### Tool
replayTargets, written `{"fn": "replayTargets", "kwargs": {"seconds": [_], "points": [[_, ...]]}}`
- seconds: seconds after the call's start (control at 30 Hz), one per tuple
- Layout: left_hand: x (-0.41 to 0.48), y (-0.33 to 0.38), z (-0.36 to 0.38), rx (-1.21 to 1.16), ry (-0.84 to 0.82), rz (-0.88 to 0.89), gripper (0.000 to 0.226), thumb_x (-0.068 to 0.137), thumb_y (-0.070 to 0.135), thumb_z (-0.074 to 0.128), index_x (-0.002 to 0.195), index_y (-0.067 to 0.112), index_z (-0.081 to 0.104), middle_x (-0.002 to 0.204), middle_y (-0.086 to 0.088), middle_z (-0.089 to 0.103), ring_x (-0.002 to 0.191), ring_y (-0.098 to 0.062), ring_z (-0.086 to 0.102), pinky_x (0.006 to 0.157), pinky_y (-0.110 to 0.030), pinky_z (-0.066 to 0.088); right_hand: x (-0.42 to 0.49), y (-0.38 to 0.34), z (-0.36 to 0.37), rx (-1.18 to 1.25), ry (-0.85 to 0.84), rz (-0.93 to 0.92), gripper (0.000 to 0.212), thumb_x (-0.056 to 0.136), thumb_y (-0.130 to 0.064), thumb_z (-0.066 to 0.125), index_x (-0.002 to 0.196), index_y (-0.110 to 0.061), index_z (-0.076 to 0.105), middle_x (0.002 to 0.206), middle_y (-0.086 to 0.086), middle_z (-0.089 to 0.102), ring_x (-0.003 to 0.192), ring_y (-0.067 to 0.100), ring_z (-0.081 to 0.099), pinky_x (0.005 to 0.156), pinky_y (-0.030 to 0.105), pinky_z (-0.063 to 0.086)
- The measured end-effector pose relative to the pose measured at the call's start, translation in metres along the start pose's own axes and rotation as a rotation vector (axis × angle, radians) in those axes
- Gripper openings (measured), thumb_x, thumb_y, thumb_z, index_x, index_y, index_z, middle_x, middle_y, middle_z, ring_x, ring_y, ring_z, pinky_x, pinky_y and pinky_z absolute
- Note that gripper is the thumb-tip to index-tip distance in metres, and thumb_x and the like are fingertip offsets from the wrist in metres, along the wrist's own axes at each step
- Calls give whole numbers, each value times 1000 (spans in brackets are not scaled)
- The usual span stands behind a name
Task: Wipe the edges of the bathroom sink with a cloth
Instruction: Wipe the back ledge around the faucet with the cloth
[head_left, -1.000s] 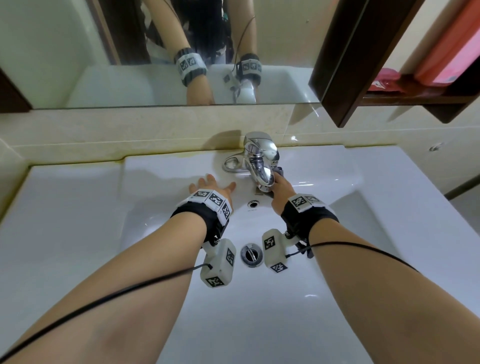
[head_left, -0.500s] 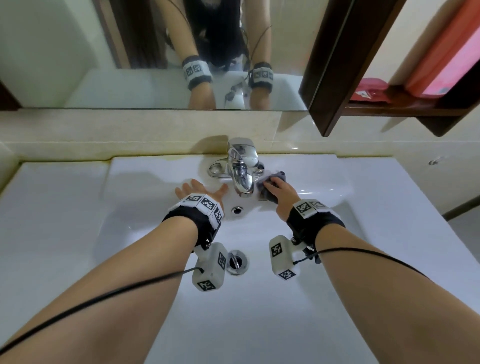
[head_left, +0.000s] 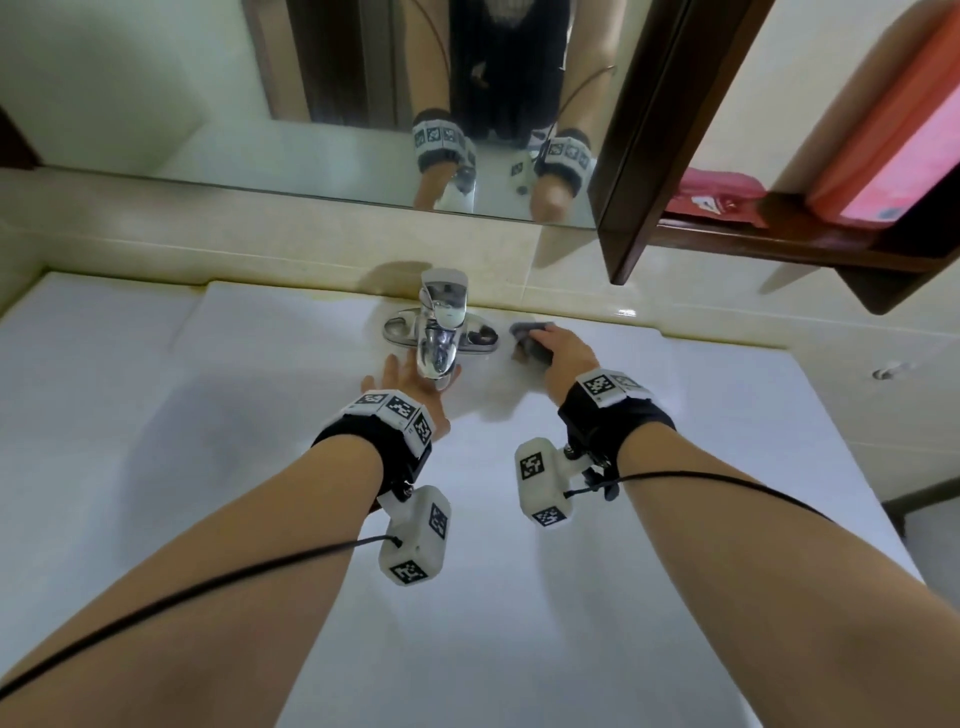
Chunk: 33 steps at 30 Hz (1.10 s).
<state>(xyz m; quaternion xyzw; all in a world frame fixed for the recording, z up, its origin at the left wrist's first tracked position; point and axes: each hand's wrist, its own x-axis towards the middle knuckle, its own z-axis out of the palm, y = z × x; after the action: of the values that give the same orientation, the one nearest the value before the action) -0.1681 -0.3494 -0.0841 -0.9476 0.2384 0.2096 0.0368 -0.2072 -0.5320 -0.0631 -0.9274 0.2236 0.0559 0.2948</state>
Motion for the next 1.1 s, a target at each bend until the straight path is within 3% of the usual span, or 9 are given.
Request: {"fn": "replayTargets", "kwargs": {"seconds": [0.17, 0.27, 0.4, 0.5, 0.63, 0.97, 1.1], "points": [[4, 2, 1, -28, -90, -36, 78, 88, 40, 45, 145, 49, -8, 159, 1, -14, 146, -30, -13, 115, -56, 7, 2, -5, 5, -40, 40, 51, 49, 91, -3, 43, 139, -7, 34, 147, 14, 32, 133, 30, 34, 109, 34, 28], [6, 3, 1, -53, -109, -53, 79, 88, 42, 45, 143, 50, -10, 158, 3, -18, 145, -30, -16, 114, -58, 5, -2, -5, 23, -173, -7, -88, 47, 94, -19, 41, 139, -7, 34, 151, 10, 27, 138, 26, 26, 112, 32, 18], [5, 6, -1, -32, -119, -66, 78, 88, 45, 43, 143, 51, -12, 158, 4, -19, 145, -30, -18, 115, -60, 5, 5, 12, 32, -364, 57, -84, 44, 95, -31, 28, 138, -23, 33, 155, -1, 18, 143, 20, 9, 115, 46, 6], [5, 7, -3, -32, -140, -80, 77, 88, 48, 42, 142, 52, -13, 158, 2, -20, 145, -29, -19, 115, -60, 3, 7, 16, 40, -397, 100, -83, 48, 96, -31, 26, 144, -26, 23, 157, -1, 7, 145, 21, 1, 116, 44, 5], [5, 8, -2, -33, -138, -76, 75, 89, 47, 40, 142, 52, -13, 158, 4, -20, 145, -30, -19, 115, -60, 2, 14, 9, 51, -379, 150, -122, 51, 96, -28, 31, 145, -18, 20, 156, 3, 13, 144, 26, 8, 114, 40, 15], [3, 8, -3, -37, -130, -69, 80, 88, 47, 45, 142, 51, -13, 158, 9, -19, 144, -31, -21, 113, -63, 4, 24, 12, 53, -378, 176, -128, 53, 95, -25, 32, 145, -18, 19, 156, 2, 13, 143, 24, 9, 114, 40, 16], [3, 9, -4, -41, -143, -77, 81, 88, 48, 46, 142, 51, -14, 158, 9, -19, 144, -31, -21, 112, -65, 4, 24, 30, 36, -363, 154, -31, 53, 94, -23, 31, 145, -20, 17, 157, 0, 9, 143, 24, 6, 114, 41, 15]]}}
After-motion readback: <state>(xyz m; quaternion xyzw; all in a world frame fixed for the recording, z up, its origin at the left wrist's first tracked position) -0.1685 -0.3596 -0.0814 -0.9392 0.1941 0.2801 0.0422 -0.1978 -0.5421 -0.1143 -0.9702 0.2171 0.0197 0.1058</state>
